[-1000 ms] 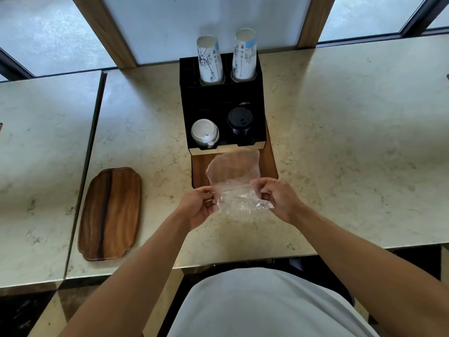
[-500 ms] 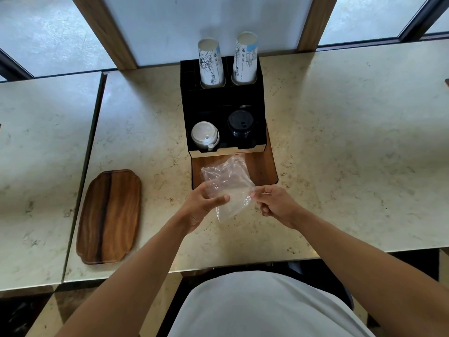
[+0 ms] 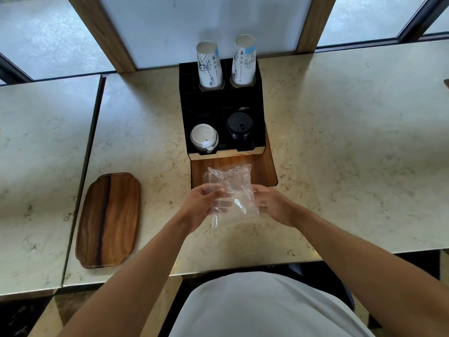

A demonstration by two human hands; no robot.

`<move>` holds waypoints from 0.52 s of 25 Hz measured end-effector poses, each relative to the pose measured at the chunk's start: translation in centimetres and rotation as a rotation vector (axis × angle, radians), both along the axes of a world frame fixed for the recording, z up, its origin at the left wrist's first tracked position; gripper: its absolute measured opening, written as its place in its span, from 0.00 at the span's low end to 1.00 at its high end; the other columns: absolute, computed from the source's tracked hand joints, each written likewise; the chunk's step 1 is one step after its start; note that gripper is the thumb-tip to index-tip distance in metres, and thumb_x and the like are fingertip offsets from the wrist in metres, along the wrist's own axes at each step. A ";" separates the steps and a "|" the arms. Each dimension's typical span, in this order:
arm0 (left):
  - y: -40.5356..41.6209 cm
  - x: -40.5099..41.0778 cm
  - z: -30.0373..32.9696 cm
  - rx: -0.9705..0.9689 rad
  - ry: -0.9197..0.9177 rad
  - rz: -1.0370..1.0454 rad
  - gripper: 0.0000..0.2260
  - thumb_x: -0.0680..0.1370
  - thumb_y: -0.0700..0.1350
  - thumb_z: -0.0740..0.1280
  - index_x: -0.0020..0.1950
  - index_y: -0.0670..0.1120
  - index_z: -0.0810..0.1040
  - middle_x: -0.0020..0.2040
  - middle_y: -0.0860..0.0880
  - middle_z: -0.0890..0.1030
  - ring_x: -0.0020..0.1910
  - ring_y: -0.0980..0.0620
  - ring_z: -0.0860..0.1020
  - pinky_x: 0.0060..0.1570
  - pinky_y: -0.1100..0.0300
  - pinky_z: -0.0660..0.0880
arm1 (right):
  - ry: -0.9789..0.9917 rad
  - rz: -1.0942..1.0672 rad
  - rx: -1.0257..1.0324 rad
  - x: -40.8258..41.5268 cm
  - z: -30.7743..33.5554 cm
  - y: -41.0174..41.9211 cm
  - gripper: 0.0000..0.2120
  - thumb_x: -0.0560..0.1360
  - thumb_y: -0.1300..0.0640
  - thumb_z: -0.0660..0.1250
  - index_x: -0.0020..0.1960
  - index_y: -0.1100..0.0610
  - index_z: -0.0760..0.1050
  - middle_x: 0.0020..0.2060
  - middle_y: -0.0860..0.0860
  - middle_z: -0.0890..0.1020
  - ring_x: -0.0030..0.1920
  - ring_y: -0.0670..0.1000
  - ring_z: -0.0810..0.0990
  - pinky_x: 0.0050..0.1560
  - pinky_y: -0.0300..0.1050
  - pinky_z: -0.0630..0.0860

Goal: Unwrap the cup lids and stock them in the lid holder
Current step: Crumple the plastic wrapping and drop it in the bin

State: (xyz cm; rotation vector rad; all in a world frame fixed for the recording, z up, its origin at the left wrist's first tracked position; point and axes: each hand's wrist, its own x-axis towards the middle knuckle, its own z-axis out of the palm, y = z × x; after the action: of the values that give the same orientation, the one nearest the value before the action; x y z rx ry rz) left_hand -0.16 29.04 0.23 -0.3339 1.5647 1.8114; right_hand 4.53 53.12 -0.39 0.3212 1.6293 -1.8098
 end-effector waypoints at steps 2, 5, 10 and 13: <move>0.3 0.0 0.1 -0.004 -0.019 -0.045 0.16 0.79 0.41 0.72 0.64 0.34 0.78 0.57 0.36 0.85 0.55 0.34 0.84 0.47 0.48 0.84 | -0.008 0.013 -0.060 -0.5 0.3 -0.3 0.30 0.77 0.39 0.67 0.74 0.52 0.70 0.71 0.57 0.76 0.70 0.57 0.75 0.73 0.56 0.70; 0.8 0.1 0.0 -0.007 -0.054 -0.114 0.17 0.79 0.41 0.72 0.66 0.34 0.77 0.58 0.36 0.85 0.55 0.34 0.84 0.53 0.45 0.83 | 0.151 0.034 0.092 -1.1 1.0 -1.1 0.33 0.76 0.30 0.64 0.72 0.51 0.74 0.65 0.49 0.82 0.63 0.44 0.81 0.62 0.45 0.77; 1.3 0.1 0.4 0.003 -0.076 -0.135 0.17 0.80 0.53 0.70 0.65 0.45 0.82 0.60 0.40 0.84 0.57 0.39 0.84 0.59 0.40 0.80 | 0.133 -0.157 0.175 -1.7 0.0 -1.8 0.22 0.77 0.40 0.70 0.56 0.59 0.81 0.46 0.53 0.88 0.47 0.55 0.88 0.48 0.47 0.84; 1.7 -0.4 0.6 -0.055 -0.027 -0.088 0.17 0.81 0.56 0.67 0.60 0.45 0.84 0.57 0.42 0.86 0.54 0.40 0.85 0.50 0.48 0.83 | 0.123 -0.181 0.214 -1.8 -0.4 -2.1 0.15 0.77 0.45 0.72 0.50 0.59 0.82 0.40 0.50 0.87 0.40 0.49 0.86 0.44 0.44 0.83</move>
State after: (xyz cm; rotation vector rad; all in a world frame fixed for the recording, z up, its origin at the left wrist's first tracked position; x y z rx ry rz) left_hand -0.52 30.73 0.85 -0.3095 1.5880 1.6925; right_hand 2.69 51.04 -0.78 0.4746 1.9404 -1.8194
